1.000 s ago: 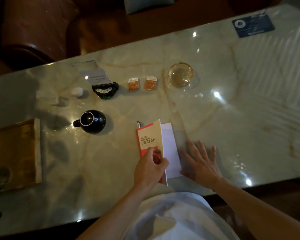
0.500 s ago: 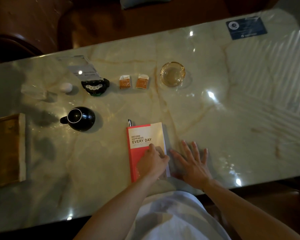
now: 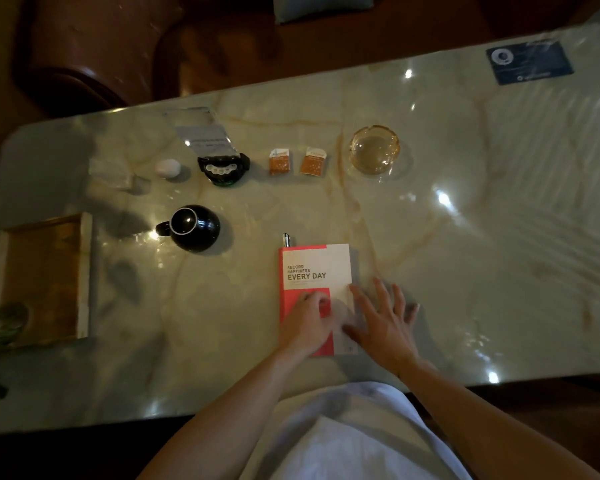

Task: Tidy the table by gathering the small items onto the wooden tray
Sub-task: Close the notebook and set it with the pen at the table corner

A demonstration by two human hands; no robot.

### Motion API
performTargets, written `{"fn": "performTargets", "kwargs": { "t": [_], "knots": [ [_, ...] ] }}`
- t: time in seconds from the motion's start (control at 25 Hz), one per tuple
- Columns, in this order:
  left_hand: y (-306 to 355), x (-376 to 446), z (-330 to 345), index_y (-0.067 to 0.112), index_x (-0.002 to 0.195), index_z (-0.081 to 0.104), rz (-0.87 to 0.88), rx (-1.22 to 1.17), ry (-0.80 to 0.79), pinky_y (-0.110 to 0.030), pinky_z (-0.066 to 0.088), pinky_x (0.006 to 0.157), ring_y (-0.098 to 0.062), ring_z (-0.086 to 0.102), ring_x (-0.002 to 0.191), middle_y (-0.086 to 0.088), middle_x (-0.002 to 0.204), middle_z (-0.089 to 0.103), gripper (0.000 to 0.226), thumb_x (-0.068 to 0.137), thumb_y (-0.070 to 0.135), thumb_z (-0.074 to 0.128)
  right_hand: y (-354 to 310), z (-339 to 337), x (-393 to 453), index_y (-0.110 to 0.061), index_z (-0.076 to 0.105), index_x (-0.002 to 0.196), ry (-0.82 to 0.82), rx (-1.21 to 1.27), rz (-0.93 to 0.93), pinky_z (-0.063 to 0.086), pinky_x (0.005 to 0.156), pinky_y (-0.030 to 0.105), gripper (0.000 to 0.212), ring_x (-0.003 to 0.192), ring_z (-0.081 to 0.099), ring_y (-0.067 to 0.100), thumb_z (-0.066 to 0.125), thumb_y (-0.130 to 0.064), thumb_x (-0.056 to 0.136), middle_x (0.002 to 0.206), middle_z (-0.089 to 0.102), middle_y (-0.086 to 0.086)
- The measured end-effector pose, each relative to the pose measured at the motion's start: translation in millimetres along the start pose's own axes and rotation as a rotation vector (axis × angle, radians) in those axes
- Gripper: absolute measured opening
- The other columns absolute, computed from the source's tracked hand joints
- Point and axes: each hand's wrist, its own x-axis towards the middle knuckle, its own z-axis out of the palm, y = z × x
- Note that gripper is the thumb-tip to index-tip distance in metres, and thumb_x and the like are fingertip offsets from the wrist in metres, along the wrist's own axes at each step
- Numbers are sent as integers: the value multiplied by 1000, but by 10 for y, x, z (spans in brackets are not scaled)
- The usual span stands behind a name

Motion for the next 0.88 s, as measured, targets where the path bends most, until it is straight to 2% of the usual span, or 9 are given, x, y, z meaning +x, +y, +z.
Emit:
{"fn": "performTargets", "kwargs": {
  "t": [0.08, 0.16, 0.24, 0.36, 0.48, 0.52, 0.68, 0.8, 0.88],
  "knots": [
    [-192, -90, -101, 22, 112, 60, -14, 42, 205, -34, 51, 86, -20, 57, 106, -2, 119, 53, 28, 85, 27, 63, -34, 65, -13, -48, 4, 150, -24, -11, 13, -3, 109, 73, 85, 146, -18, 35, 54, -66, 83, 162, -14, -1],
    [-356, -151, -167, 23, 118, 54, -128, 17, 299, -34, 50, 85, -22, 53, 106, -4, 118, 47, 40, 79, 25, 67, -21, 80, -16, -49, 2, 149, -19, -11, 31, -2, 109, 73, 86, 146, -20, 34, 55, -64, 83, 162, -15, -3],
    [-464, -138, -182, 17, 123, 49, -241, -129, 228, -33, 48, 88, -24, 52, 105, -9, 120, 48, 52, 77, 25, 71, -16, 71, -22, -50, 2, 149, -13, -16, 37, -1, 110, 73, 87, 146, -19, 33, 56, -63, 83, 162, -15, -4],
    [-459, -54, -163, 11, 126, 49, -285, -324, 119, -36, 51, 90, -24, 59, 105, -9, 117, 61, 60, 74, 23, 77, -44, 60, -41, -50, 1, 149, -13, -5, 64, -1, 111, 71, 87, 147, -19, 31, 58, -60, 84, 162, -14, -6],
    [-438, 27, -210, 11, 118, 53, -370, -432, 120, -27, 48, 71, -18, 62, 86, -4, 107, 65, 52, 75, 22, 79, -88, 68, -73, -50, 0, 149, -20, 25, 100, -1, 111, 71, 85, 147, -19, 31, 58, -55, 87, 162, -14, -8],
    [-442, 52, -225, 11, 116, 55, -391, -462, 85, -27, 48, 69, -18, 63, 84, -5, 108, 66, 47, 77, 22, 78, -98, 67, -84, -50, -1, 149, -25, 29, 110, -1, 111, 71, 85, 146, -20, 31, 58, -54, 87, 162, -15, -8],
    [-443, 115, -267, 9, 112, 56, -405, -508, 14, -36, 55, 80, -26, 66, 91, -8, 106, 66, 39, 80, 16, 76, -147, 81, -113, -49, -2, 149, -31, 50, 147, 1, 113, 70, 86, 147, -19, 31, 59, -51, 88, 161, -15, -9],
    [-443, 128, -298, 14, 103, 53, -364, -536, -19, -31, 52, 71, -20, 63, 80, -4, 98, 63, 31, 80, 12, 74, -192, 104, -132, -49, 4, 148, -4, 97, 173, 4, 114, 67, 85, 147, -16, 30, 64, -47, 87, 162, -12, -9],
    [-480, 133, -323, 15, 102, 53, -337, -550, -41, -30, 50, 74, -20, 62, 82, -4, 99, 63, 30, 80, 9, 73, -220, 123, -155, -49, 12, 147, 20, 126, 190, 9, 115, 64, 84, 148, -9, 30, 68, -45, 84, 162, -5, -7]
  ]
}}
